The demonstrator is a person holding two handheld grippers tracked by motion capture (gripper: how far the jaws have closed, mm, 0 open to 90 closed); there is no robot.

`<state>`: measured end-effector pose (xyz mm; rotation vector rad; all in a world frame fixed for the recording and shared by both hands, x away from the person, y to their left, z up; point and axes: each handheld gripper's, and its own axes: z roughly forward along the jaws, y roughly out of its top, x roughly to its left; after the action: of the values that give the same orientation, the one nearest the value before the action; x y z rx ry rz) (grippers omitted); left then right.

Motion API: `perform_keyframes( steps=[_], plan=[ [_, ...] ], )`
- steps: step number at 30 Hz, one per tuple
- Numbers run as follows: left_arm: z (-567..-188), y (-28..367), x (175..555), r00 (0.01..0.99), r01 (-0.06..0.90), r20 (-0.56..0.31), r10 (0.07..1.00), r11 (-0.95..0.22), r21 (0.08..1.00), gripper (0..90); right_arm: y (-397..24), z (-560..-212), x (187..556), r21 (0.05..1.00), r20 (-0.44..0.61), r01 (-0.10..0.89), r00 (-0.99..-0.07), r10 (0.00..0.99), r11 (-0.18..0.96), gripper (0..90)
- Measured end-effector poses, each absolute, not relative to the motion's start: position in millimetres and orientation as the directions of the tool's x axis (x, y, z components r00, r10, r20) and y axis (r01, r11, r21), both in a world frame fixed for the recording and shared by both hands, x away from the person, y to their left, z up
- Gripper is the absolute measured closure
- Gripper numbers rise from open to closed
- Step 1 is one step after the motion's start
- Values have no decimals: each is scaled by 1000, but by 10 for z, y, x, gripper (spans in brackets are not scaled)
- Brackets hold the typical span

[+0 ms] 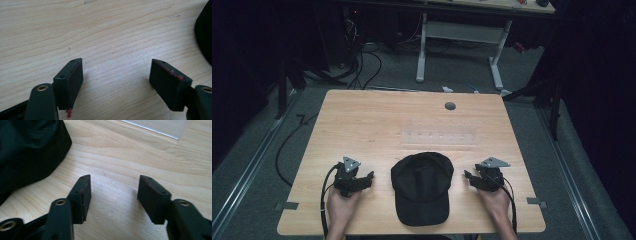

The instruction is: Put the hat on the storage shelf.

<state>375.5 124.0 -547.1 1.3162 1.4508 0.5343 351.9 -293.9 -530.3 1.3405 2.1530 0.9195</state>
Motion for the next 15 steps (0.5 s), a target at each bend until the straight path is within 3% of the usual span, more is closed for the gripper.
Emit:
perform_keyframes(
  steps=[5, 15],
  plan=[
    [-5472, 1240, 3754, 163, 433, -394, 905, 293, 852, 275, -2983, -5266, 3467, 758, 28, 600, -422, 906, 256, 540],
    [-5472, 1240, 3754, 163, 433, -394, 905, 293, 853, 275, -2961, -5146, 3329, 780, 56, 576, -453, 890, 244, 551]
  ],
)
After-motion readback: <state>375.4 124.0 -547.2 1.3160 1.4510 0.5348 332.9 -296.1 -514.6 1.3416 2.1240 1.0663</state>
